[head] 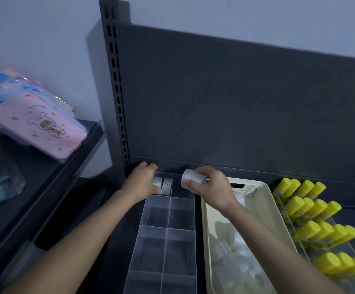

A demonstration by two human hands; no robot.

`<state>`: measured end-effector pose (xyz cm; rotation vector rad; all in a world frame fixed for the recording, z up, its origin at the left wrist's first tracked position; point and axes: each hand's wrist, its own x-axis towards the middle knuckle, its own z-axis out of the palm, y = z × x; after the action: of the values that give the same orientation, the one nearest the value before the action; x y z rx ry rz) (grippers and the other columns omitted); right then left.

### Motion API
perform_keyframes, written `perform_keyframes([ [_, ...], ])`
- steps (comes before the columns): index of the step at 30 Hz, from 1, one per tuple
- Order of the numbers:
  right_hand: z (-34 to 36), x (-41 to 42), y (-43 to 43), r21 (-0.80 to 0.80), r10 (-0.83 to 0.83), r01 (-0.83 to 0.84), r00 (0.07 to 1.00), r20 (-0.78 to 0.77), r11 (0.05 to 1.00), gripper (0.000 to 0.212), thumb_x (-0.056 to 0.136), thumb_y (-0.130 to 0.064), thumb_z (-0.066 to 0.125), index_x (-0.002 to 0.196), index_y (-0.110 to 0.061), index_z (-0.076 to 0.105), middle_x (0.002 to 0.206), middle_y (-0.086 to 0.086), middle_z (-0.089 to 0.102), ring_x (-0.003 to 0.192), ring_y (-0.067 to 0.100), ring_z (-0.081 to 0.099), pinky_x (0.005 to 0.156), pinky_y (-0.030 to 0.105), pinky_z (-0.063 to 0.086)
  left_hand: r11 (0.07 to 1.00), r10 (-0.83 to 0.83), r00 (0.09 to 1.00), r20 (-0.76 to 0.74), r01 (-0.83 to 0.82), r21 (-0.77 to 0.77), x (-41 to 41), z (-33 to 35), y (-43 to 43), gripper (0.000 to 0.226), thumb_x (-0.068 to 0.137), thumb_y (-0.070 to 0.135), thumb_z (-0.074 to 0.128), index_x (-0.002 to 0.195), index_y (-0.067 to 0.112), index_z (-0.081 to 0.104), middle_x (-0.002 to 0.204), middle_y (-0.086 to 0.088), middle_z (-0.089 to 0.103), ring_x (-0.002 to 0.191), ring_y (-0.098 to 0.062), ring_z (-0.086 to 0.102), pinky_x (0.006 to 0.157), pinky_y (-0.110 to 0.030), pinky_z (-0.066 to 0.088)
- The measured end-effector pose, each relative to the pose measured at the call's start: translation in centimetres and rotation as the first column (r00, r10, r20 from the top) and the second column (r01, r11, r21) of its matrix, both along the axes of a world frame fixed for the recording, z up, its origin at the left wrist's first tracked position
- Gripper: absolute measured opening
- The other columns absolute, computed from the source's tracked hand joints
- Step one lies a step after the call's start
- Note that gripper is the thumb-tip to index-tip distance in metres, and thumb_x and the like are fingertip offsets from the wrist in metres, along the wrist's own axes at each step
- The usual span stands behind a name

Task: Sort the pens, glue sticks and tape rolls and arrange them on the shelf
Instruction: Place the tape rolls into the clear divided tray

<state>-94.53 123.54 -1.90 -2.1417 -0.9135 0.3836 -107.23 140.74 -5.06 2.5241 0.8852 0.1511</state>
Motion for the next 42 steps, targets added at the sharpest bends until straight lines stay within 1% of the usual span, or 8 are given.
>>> perform_keyframes([
  [5, 0.3, 0.3, 0.4, 0.031, -0.005, 0.006, 1.0, -0.027, 1.0, 0.03, 0.074, -0.037, 0.076, 0.096, -0.023, 0.062, 0.084, -0.011, 0.06, 0.072, 0.007, 0.054, 0.061, 0.019, 0.041, 0.992, 0.067, 0.988, 0.136, -0.051, -0.114, -1.8, -1.5, -0.7, 0.043, 0.084, 0.028, 0.07, 0.119, 0.007, 0.057, 0.114, -0.009, 0.055, 0.102, -0.024, 0.057, 0.087, -0.037, 0.049],
  [9, 0.6, -0.2, 1.3, -0.035, 0.056, -0.055, 0.998, 0.015, 0.998, 0.037, 0.074, -0.03, 0.075, 0.106, -0.018, 0.061, 0.095, -0.005, 0.062, 0.088, 0.015, 0.057, 0.073, 0.025, 0.044, 0.987, 0.074, 0.978, 0.194, -0.045, -0.152, -2.7, -1.8, -1.1, 0.032, 0.09, 0.026, 0.065, 0.118, 0.011, 0.062, 0.111, -0.008, 0.064, 0.098, -0.02, 0.06, 0.083, -0.031, 0.049],
  [15, 0.2, -0.7, 2.7, -0.246, 0.291, -0.245, 0.941, 0.173, 0.938, 0.024, 0.078, -0.03, 0.071, 0.081, -0.011, 0.057, 0.089, 0.007, 0.056, 0.083, 0.021, 0.051, 0.062, 0.026, 0.032, 0.96, 0.149, 0.973, 0.178, -0.1, -0.261, -3.6, -2.2, -1.1, 0.049, 0.091, 0.025, 0.063, 0.136, 0.011, 0.049, 0.122, -0.008, 0.063, 0.108, -0.021, 0.06, 0.086, -0.024, 0.044],
  [20, -0.7, -0.6, 3.5, -0.345, 0.364, -0.278, 0.906, 0.217, 0.897, 0.036, 0.076, -0.029, 0.074, 0.1, -0.006, 0.061, 0.104, 0.007, 0.053, 0.093, 0.023, 0.054, 0.069, 0.025, 0.036, 0.953, 0.168, 0.967, 0.189, -0.11, -0.282, -3.9, -2.4, -1.2, 0.05, 0.092, 0.024, 0.062, 0.138, 0.011, 0.047, 0.124, -0.008, 0.062, 0.109, -0.021, 0.058, 0.086, -0.023, 0.042],
  [25, -1.4, -0.4, 4.5, -0.433, 0.415, -0.264, 0.858, 0.303, 0.862, 0.023, 0.075, -0.022, 0.073, 0.085, -0.01, 0.056, 0.099, 0.011, 0.06, 0.094, 0.029, 0.054, 0.071, 0.026, 0.029, 0.954, 0.161, 0.969, 0.187, -0.104, -0.28, -3.8, -2.5, -1.3, 0.049, 0.094, 0.023, 0.06, 0.139, 0.01, 0.045, 0.122, -0.007, 0.063, 0.106, -0.02, 0.058, 0.084, -0.023, 0.041],
  [28, -1.8, -0.7, 4.8, -0.479, 0.445, -0.256, 0.83, 0.336, 0.839, 0.021, 0.076, -0.019, 0.068, 0.08, -0.016, 0.047, 0.102, 0.012, 0.06, 0.099, 0.031, 0.051, 0.084, 0.03, 0.038, 0.957, 0.154, 0.971, 0.185, -0.1, -0.271, -3.9, -2.4, -1.3, 0.049, 0.094, 0.023, 0.059, 0.139, 0.01, 0.045, 0.119, -0.006, 0.064, 0.105, -0.019, 0.058, 0.082, -0.023, 0.041],
  [37, -2.8, -0.8, 5.3, -0.572, 0.458, -0.146, 0.766, 0.451, 0.807, 0.034, 0.082, -0.014, 0.058, 0.116, -0.012, 0.057, 0.122, 0.009, 0.045, 0.113, 0.03, 0.04, 0.092, 0.04, 0.042, 0.966, 0.137, 0.975, 0.174, -0.092, -0.242, -3.8, -2.4, -1.4, 0.039, 0.094, 0.022, 0.059, 0.13, 0.01, 0.052, 0.104, -0.012, 0.067, 0.093, -0.025, 0.062, 0.084, -0.038, 0.05],
  [42, -1.8, -0.1, 4.5, -0.404, 0.366, -0.198, 0.841, 0.398, 0.893, 0.056, 0.08, -0.01, 0.065, 0.133, -0.01, 0.049, 0.126, 0.014, 0.048, 0.117, 0.034, 0.041, 0.1, 0.034, 0.038, 0.976, 0.125, 0.978, 0.164, -0.092, -0.198, -3.9, -2.2, -1.2, 0.039, 0.092, 0.024, 0.062, 0.127, 0.009, 0.054, 0.104, -0.006, 0.064, 0.091, -0.02, 0.059, 0.083, -0.036, 0.049],
])
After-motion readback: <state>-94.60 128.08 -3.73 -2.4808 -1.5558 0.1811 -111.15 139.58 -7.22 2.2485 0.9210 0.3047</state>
